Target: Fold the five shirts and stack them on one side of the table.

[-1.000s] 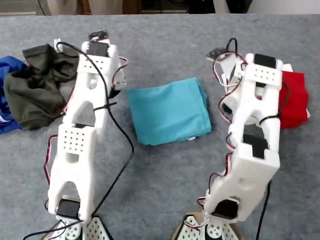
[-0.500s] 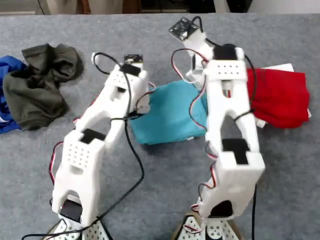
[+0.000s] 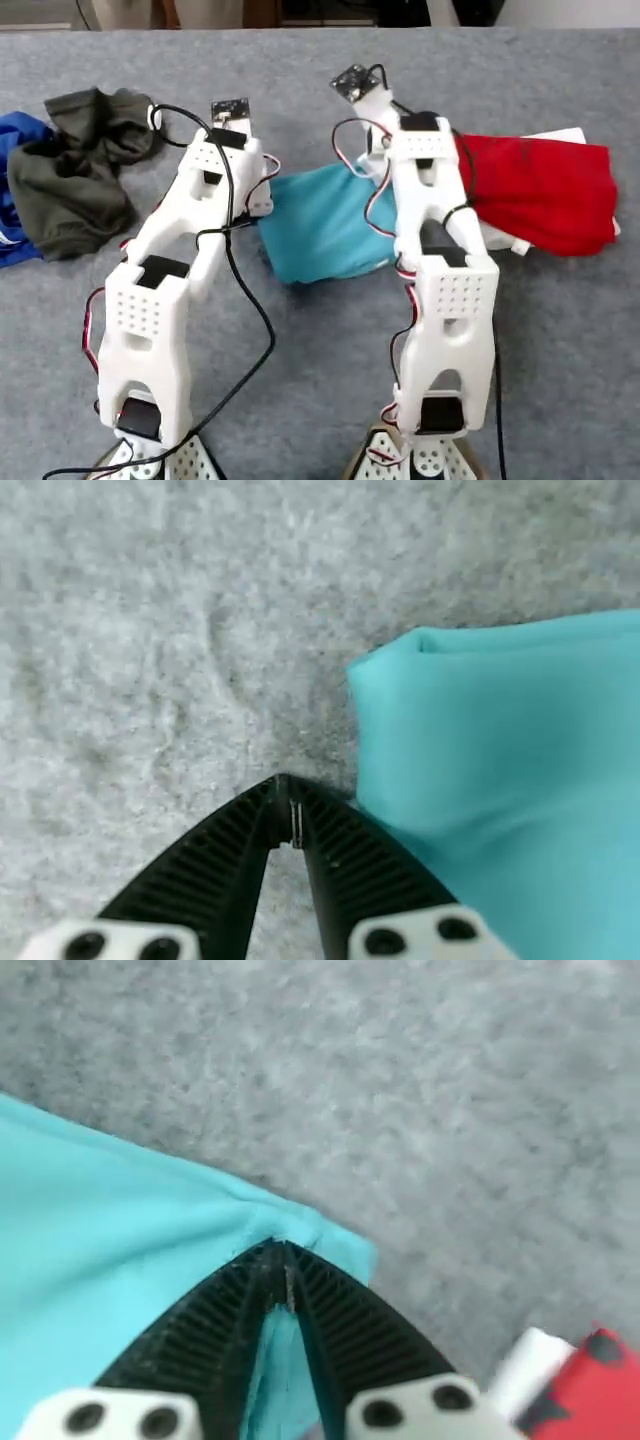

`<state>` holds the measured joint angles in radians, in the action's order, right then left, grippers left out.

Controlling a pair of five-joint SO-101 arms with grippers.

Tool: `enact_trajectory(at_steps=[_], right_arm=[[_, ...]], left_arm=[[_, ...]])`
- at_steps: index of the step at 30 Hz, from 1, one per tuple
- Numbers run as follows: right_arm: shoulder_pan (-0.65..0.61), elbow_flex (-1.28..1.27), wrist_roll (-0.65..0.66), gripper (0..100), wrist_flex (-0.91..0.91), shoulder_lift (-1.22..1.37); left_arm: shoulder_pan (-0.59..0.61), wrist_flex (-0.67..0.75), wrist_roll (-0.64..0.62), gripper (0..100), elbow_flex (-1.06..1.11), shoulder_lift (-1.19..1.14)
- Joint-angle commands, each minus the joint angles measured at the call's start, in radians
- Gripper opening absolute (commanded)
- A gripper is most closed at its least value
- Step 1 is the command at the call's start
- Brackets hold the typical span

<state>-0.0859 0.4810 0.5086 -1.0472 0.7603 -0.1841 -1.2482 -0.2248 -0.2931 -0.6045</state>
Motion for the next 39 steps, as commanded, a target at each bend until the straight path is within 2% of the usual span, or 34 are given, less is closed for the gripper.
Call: enact_trajectory(at_steps=[1,5,7,10,12,15,17,20,24,29,32,39], right_arm=[[0.008,0.213,-0.012,0.2,-0.144,-0.021],[0.007,0.415,-0.009,0.2,-0.331,-0.033],[0.01,0.516,-0.008,0.2,-0.445,-0.03],[0.008,0.619,-0.005,0.2,-0.635,-0.028],[0.001,0.653,-0.005,0.2,-0.749,-0.03],[0.022,0.503,-0.011,0.2,-0.743,-0.104],[0.016,0.325,-0.009,0.2,-0.74,-0.205],[-0.01,0.016,0.012,0.2,-0.681,-0.375],[-0.005,-0.404,0.009,0.2,-0.413,-0.572],[0.061,-0.785,0.009,0.2,-0.097,-0.615],[0.128,-0.862,0.012,0.2,0.003,-0.573],[0.174,-0.796,0.015,0.2,-0.048,-0.522]], left_arm=[[0.011,0.015,-0.009,2,-0.057,0.101],[0.02,0.112,-0.015,2,-0.037,0.116],[0.02,0.13,-0.06,2,-0.021,0.124],[0.014,0.135,-0.1,2,-0.02,0.113],[0.012,0.192,-0.101,2,0.017,0.11],[0.021,0.339,-0.092,2,0.112,0.096],[0.029,0.385,-0.068,2,0.152,0.099],[0.037,0.396,-0.057,2,0.152,0.105],[0.025,0.399,-0.051,2,0.153,0.102],[-0.002,0.399,-0.021,2,0.164,0.099],[-0.021,0.4,0.026,2,0.163,0.068],[-0.017,0.393,0.032,2,0.123,0.036]])
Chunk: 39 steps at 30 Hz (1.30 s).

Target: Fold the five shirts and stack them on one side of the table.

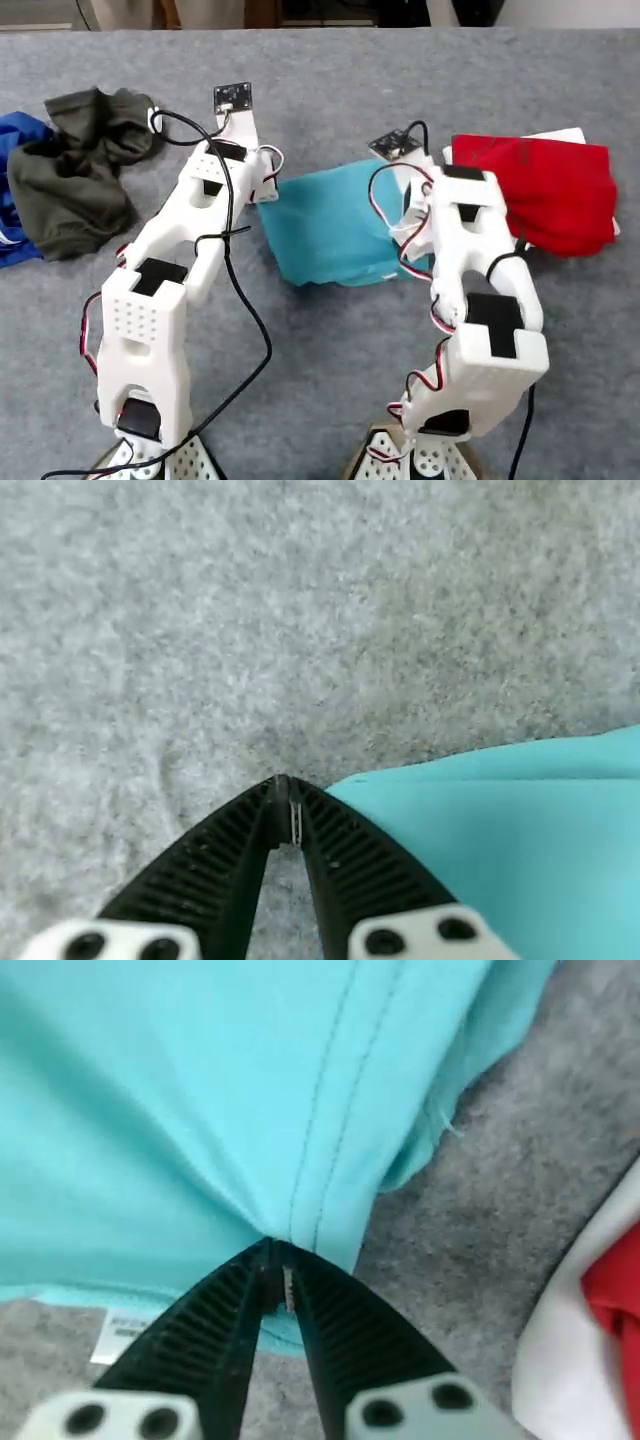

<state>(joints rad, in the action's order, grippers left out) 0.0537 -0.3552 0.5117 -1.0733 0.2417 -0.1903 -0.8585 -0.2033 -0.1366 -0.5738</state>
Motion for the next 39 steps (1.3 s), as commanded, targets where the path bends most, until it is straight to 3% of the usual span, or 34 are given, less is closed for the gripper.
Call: enact_trajectory(at_steps=[1,5,10,14,16,20,24,31,35,39], right_arm=[[0.019,0.064,0.011,0.2,-0.044,-0.016],[-0.051,0.162,0.005,0.2,-0.149,-0.124],[-0.053,0.236,0.008,0.3,-0.267,-0.288],[-0.024,0.139,0.009,0.5,-0.411,-0.39],[-0.008,0.058,0.011,0.5,-0.465,-0.446],[0.012,-0.125,0.011,0.5,-0.465,-0.545],[0.005,-0.248,-0.008,1.9,-0.328,-0.582],[-0.056,-0.246,-0.511,26.8,-0.17,-0.513],[-0.186,-0.196,-0.764,32.8,-0.167,-0.395],[-0.266,-0.044,-0.956,37.3,-0.167,-0.24]], left_arm=[[-0.011,0.003,0.008,2,-0.031,0.007],[0.0,-0.002,0.011,2,-0.026,0.007],[0.066,-0.061,0.012,2,-0.06,0.008],[0.084,-0.238,0.014,2,-0.109,0.008],[0.1,-0.25,0.014,2,-0.103,0.008],[0.114,-0.245,0.055,2,-0.091,0.042],[0.101,-0.184,0.061,2,0.0,0.119],[0.101,0.035,0.063,2,0.253,0.303],[0.124,0.155,0.057,2,0.347,0.363],[0.127,0.181,0.06,2,0.365,0.366]])
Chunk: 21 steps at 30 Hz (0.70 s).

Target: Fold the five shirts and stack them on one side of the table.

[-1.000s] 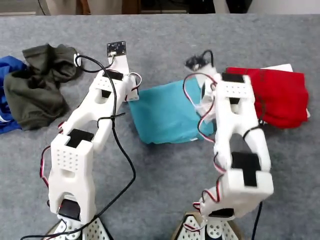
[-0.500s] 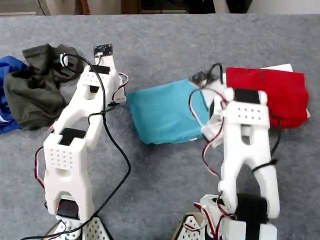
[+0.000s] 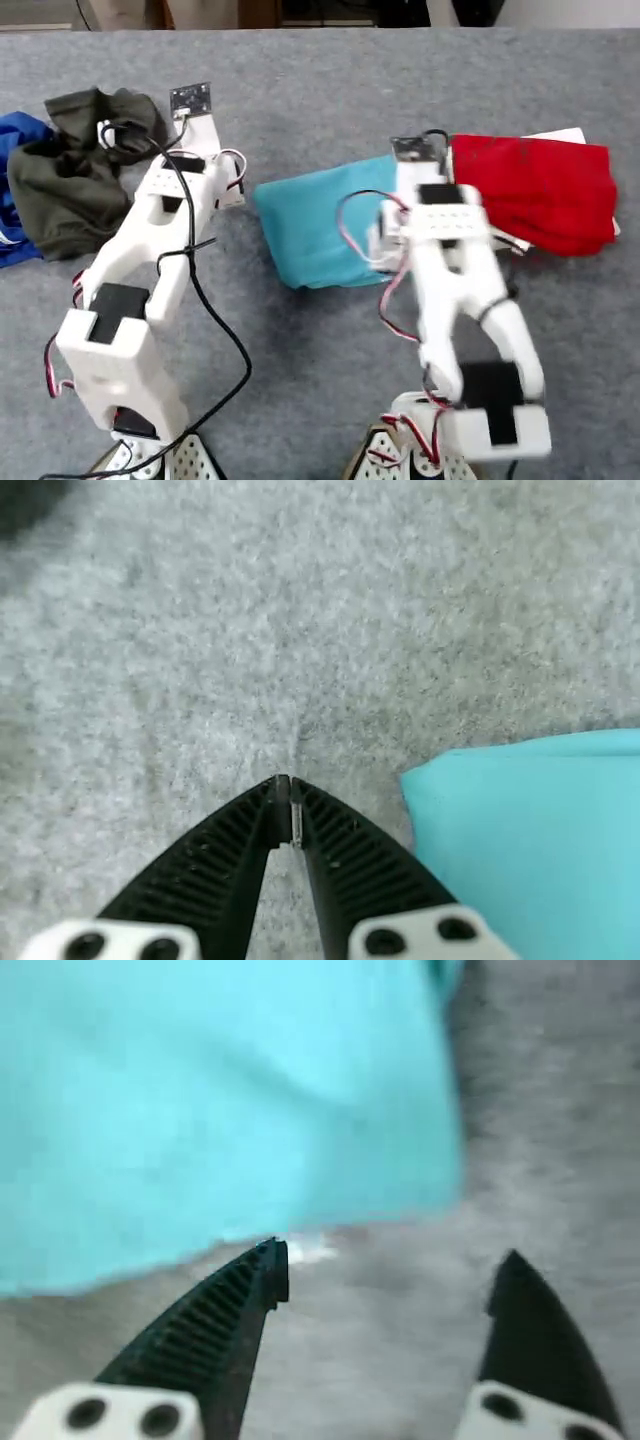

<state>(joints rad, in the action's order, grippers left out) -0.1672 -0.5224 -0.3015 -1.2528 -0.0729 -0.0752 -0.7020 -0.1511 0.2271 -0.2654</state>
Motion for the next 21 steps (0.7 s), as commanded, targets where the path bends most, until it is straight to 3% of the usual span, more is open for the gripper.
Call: enact_trajectory(at_steps=[1,5,15,18,21], right_arm=[[-0.045,0.168,-0.184,38.7,0.012,0.117],[-0.027,0.328,-0.281,42.8,0.006,0.288],[0.005,0.527,-0.279,42.2,0.002,0.538],[0.01,0.532,-0.275,33.6,-0.032,0.526],[0.012,0.533,-0.19,17.9,-0.064,0.515]], left_arm=[[0.012,0.028,0.008,2,0.003,0.058],[0.014,0.029,0.009,2,0.005,0.058],[0.014,0.029,0.011,2,0.005,0.058],[0.014,0.029,0.011,2,0.005,0.058],[0.014,0.029,0.011,2,0.005,0.058]])
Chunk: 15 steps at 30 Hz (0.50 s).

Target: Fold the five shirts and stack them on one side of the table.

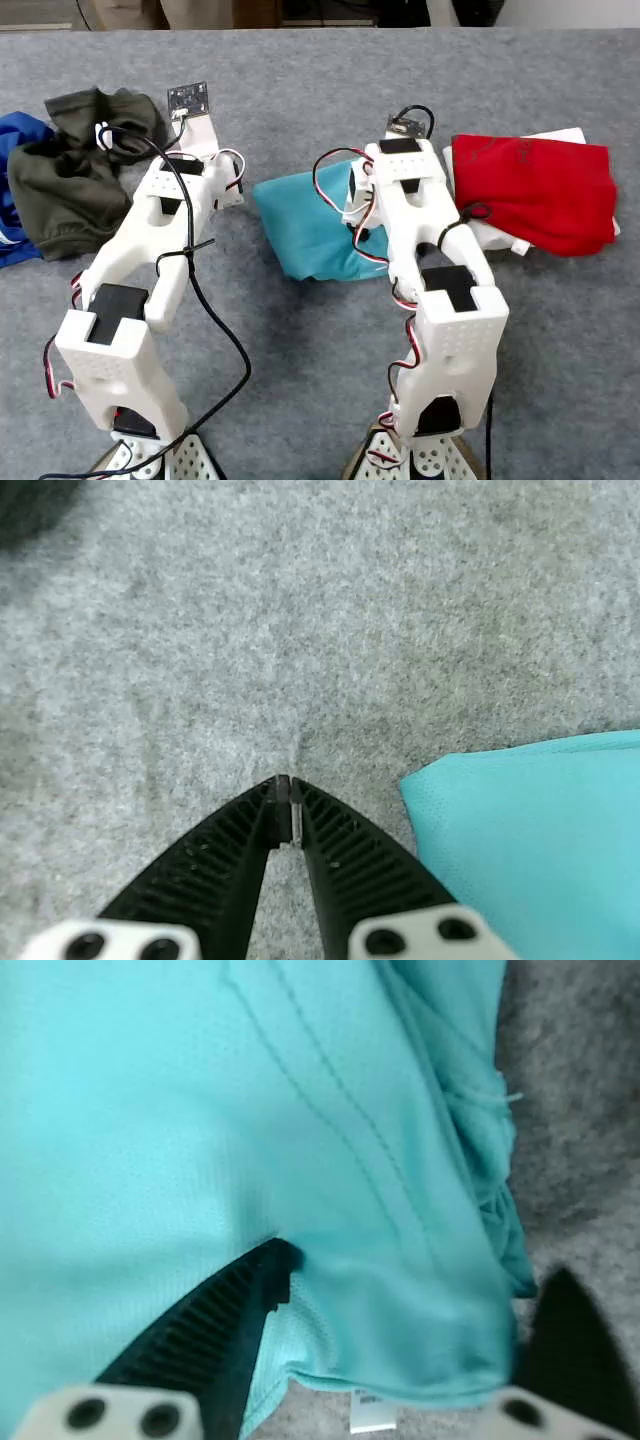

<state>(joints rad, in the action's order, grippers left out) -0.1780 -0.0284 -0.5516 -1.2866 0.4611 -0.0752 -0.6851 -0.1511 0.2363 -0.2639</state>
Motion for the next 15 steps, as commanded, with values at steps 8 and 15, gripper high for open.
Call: enact_trajectory(at_steps=[8,15], right_arm=[[0.062,0.041,0.138,0.2,-0.104,-0.102],[0.216,0.105,0.275,0.2,-0.098,-0.254]], left_arm=[[0.014,0.012,0.011,2,-0.003,0.056],[0.014,0.012,0.011,2,-0.002,0.056]])
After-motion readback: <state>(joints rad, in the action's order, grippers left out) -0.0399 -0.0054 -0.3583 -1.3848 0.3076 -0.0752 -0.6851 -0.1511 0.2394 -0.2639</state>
